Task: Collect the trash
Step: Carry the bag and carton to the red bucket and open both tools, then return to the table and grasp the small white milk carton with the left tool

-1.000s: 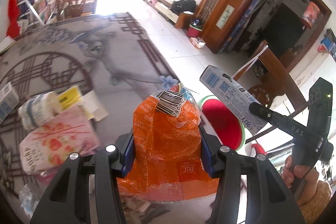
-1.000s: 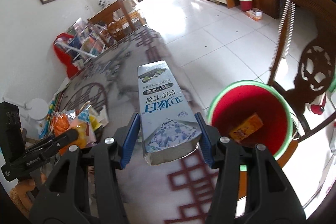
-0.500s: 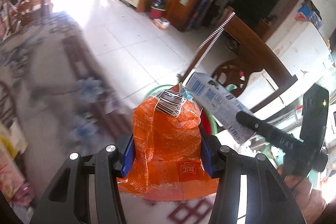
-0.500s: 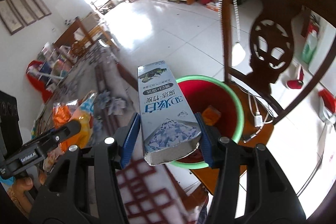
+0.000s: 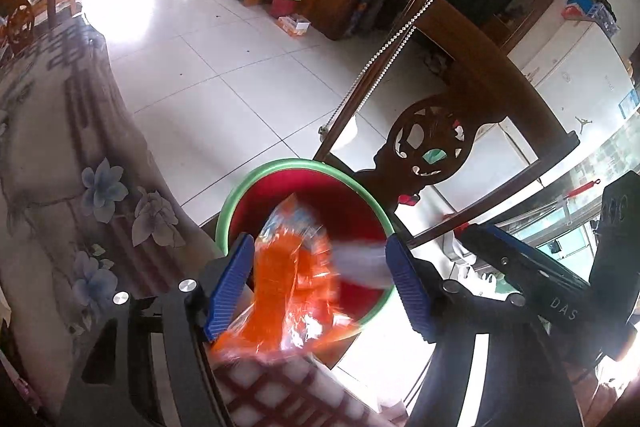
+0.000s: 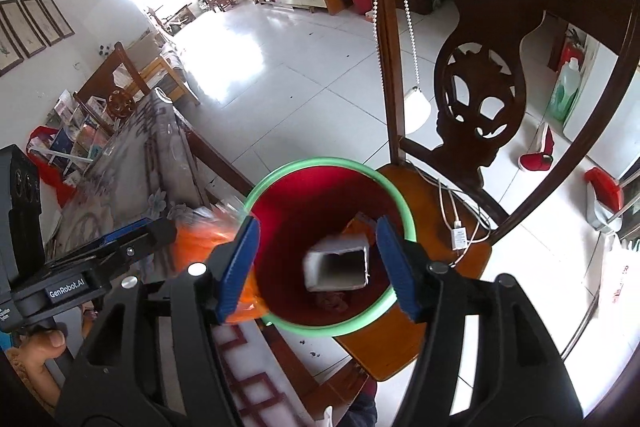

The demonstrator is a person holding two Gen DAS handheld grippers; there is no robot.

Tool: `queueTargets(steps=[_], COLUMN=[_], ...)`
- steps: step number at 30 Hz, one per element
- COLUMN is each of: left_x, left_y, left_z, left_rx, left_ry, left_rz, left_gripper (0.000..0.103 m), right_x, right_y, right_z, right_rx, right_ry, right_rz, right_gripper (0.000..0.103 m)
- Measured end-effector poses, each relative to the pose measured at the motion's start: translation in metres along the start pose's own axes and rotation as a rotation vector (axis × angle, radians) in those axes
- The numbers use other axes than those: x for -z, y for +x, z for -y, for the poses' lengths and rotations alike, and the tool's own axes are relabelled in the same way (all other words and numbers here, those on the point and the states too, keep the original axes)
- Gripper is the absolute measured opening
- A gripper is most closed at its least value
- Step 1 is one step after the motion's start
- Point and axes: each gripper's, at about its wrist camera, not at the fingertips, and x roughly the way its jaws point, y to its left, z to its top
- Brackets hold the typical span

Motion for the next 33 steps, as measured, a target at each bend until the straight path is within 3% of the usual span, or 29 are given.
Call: queueTargets(steps=[8, 18, 33], left_x=[0.004, 0.027, 0.096], left_y=[-0.023, -0.071, -0.175], left_z=[-0.01, -0.035, -0.164], left_rx=[0.004, -0.004, -0.095], left_ry=[-0.005, -0.031, -0.228], left_rz=[0.031, 0.086, 0.197], left_gripper=[0.066, 0.066, 0.066], right_x=[0.001, 0.014, 0.063], right_y=[-0.003, -0.002, 0.008], right_z=[-0.004, -0.053, -0.183], right_rx=[-0.005, -0.033, -0.099], right_ry=[-0.003, -0.063, -0.222], right_rz=[0.001, -0.018, -0.074], right_gripper=[0.06, 0.066, 0.07])
